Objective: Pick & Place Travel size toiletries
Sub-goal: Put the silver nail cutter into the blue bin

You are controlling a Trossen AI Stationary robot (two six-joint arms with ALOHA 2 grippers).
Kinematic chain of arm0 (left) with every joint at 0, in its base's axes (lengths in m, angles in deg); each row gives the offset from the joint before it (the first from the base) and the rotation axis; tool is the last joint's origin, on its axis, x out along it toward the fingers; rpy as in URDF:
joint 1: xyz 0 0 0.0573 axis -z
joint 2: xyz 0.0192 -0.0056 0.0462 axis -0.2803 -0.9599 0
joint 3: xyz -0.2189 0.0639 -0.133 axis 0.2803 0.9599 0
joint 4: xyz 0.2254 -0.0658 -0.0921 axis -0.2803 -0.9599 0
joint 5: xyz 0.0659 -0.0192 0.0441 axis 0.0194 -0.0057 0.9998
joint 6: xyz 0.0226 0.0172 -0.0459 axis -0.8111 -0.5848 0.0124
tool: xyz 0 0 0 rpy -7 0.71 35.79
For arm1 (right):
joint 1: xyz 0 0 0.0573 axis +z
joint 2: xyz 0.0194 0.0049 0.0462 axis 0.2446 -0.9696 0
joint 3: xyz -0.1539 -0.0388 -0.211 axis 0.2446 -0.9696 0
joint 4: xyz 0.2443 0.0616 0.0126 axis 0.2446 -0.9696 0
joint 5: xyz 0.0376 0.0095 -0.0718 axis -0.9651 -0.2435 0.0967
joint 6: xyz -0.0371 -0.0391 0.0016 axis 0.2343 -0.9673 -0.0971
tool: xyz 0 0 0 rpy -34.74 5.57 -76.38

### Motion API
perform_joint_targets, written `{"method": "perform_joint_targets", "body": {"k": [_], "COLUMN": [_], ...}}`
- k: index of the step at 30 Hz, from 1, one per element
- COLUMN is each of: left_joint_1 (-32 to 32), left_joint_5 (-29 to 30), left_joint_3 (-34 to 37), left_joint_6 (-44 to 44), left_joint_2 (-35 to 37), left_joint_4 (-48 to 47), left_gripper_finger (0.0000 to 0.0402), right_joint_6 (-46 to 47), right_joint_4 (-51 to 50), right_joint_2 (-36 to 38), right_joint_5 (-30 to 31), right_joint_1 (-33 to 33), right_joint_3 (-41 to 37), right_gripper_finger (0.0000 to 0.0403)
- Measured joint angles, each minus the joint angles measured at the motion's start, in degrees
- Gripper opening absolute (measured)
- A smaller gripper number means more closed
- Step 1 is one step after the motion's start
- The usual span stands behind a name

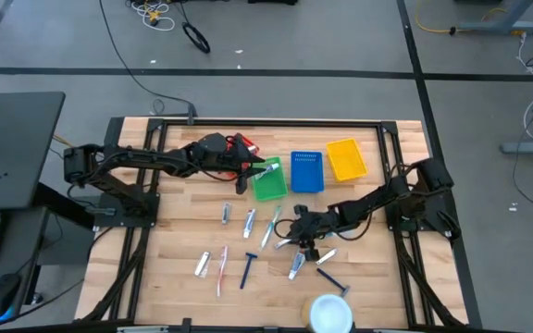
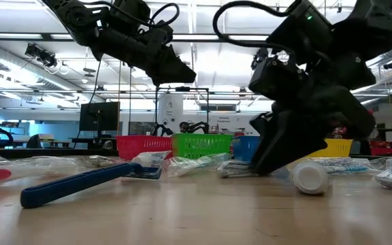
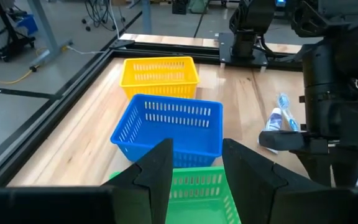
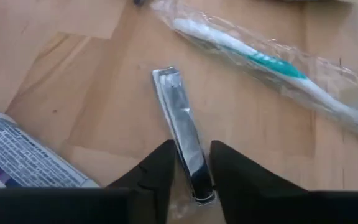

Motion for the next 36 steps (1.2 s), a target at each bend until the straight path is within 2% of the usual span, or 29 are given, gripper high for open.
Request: {"method": "perform_joint_targets", "body": {"k": [5, 9, 13, 19, 23, 26, 32, 36], "left_joint_1": [0.0, 0.0, 0.0, 0.0, -0.04, -0.04, -0.04, -0.04], "left_joint_5": [0.02, 0.02, 0.02, 0.11, 0.19, 0.24, 0.9, 0.89], "left_joint_3": [-0.02, 0.0, 0.0, 0.0, -0.02, 0.0, 0.0, 0.0], "left_joint_6": [-0.38, -0.51, -0.8, -3.04, -4.48, -5.62, -5.82, -7.76], "left_joint_2": [0.0, 0.0, 0.0, -0.02, -0.02, -0.02, -0.02, -0.02], "left_joint_4": [0.02, 0.02, 0.34, 0.57, 1.05, 1.1, 1.72, 2.69], "left_gripper_finger": [0.0148, 0.0148, 0.0148, 0.0148, 0.0148, 0.0148, 0.0148, 0.0148], "right_joint_6": [0.66, 0.59, 0.27, -1.64, -4.72, -8.18, -11.18, -14.06], "right_joint_4": [0.5, 2.42, 0.57, -10.4, -17.16, -20.42, -26.45, -25.41], "right_joint_2": [0.04, 0.39, 4.06, 14.75, 22.0, 25.12, 25.02, 23.8], "right_joint_5": [-1.86, -2.48, -2.26, 6.24, 14.61, 17.97, 16.27, 13.72], "right_joint_1": [-0.65, -1.27, -2.99, -7.57, -11.45, -15.3, -25.21, -30.78], "right_joint_3": [0.0, -0.2, -0.22, -0.18, -0.2, -0.17, -0.2, -0.2], "right_gripper_finger": [0.0061, 0.0053, 0.0052, 0.0051, 0.0051, 0.0051, 0.005, 0.005]}}
